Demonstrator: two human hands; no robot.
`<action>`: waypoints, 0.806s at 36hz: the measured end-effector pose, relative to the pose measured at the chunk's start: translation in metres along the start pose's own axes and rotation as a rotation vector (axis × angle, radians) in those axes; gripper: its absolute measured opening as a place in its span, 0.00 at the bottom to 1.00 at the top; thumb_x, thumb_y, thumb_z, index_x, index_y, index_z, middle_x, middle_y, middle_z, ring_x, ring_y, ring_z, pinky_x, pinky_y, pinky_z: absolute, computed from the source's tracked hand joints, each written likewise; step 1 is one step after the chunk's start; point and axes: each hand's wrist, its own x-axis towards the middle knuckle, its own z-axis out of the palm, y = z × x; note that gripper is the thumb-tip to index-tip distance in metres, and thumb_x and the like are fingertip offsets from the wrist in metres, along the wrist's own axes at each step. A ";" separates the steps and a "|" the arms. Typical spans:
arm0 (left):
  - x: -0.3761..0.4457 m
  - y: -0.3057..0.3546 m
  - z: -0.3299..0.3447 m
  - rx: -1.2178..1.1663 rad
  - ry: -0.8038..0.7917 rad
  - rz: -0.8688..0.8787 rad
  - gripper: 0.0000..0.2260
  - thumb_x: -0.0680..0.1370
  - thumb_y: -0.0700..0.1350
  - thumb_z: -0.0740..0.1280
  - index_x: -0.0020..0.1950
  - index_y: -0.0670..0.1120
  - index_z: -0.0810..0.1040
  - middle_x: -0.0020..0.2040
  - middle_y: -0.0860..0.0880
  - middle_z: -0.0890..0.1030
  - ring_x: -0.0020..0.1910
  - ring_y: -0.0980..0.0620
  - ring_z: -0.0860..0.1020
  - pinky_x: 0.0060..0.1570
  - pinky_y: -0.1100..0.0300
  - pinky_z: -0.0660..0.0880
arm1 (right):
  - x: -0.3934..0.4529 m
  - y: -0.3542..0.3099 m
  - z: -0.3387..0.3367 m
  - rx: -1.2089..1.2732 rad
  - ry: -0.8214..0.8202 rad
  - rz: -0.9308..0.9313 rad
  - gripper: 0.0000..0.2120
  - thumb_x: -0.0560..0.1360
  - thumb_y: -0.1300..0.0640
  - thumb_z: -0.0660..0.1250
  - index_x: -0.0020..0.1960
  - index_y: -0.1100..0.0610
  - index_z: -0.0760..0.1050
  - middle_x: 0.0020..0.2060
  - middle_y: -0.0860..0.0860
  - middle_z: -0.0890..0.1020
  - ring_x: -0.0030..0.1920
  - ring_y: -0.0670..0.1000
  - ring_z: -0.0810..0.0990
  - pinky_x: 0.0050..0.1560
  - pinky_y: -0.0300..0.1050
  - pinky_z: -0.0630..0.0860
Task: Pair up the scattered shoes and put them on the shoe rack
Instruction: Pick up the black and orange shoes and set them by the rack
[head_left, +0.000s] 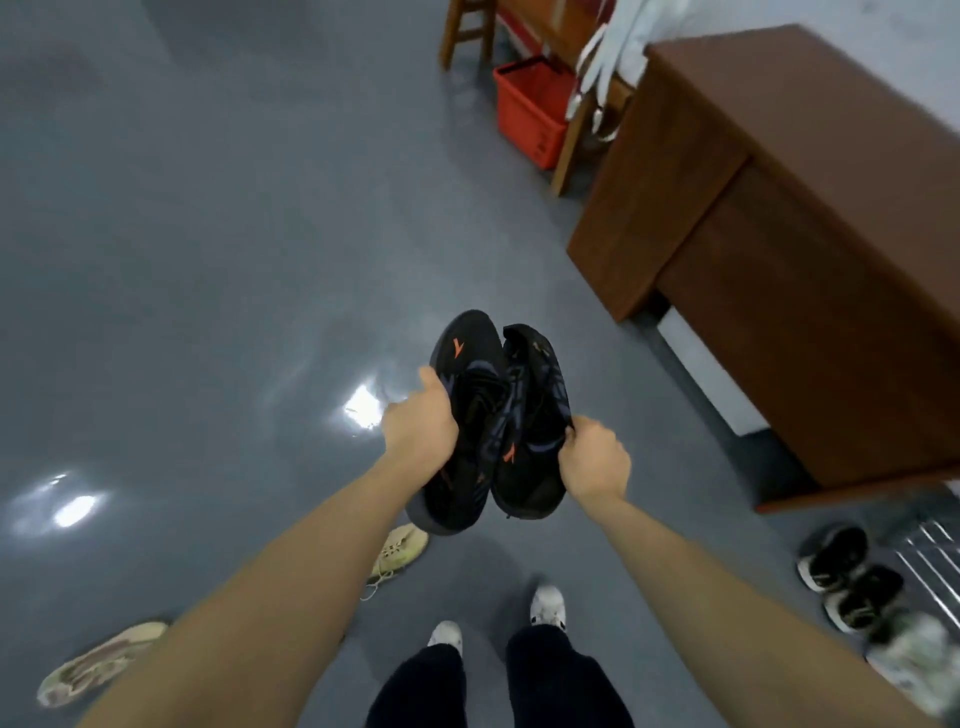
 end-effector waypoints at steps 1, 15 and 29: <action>-0.005 0.010 0.004 0.019 -0.013 0.036 0.12 0.79 0.38 0.57 0.61 0.38 0.63 0.46 0.42 0.81 0.45 0.41 0.79 0.42 0.55 0.69 | -0.005 0.013 -0.004 -0.004 0.008 0.026 0.12 0.80 0.60 0.54 0.48 0.62 0.75 0.46 0.60 0.80 0.46 0.63 0.79 0.44 0.52 0.74; -0.090 0.188 0.062 0.153 -0.170 0.359 0.15 0.78 0.36 0.58 0.63 0.39 0.60 0.51 0.38 0.79 0.49 0.37 0.78 0.41 0.51 0.70 | -0.082 0.202 -0.075 0.106 0.136 0.378 0.08 0.78 0.63 0.55 0.41 0.60 0.69 0.40 0.58 0.77 0.36 0.57 0.71 0.34 0.45 0.65; -0.270 0.421 0.183 0.234 -0.231 0.626 0.16 0.80 0.38 0.57 0.66 0.40 0.59 0.51 0.39 0.79 0.48 0.39 0.78 0.40 0.51 0.70 | -0.206 0.487 -0.160 0.147 0.291 0.597 0.09 0.76 0.63 0.55 0.39 0.60 0.69 0.36 0.56 0.77 0.37 0.59 0.73 0.34 0.46 0.66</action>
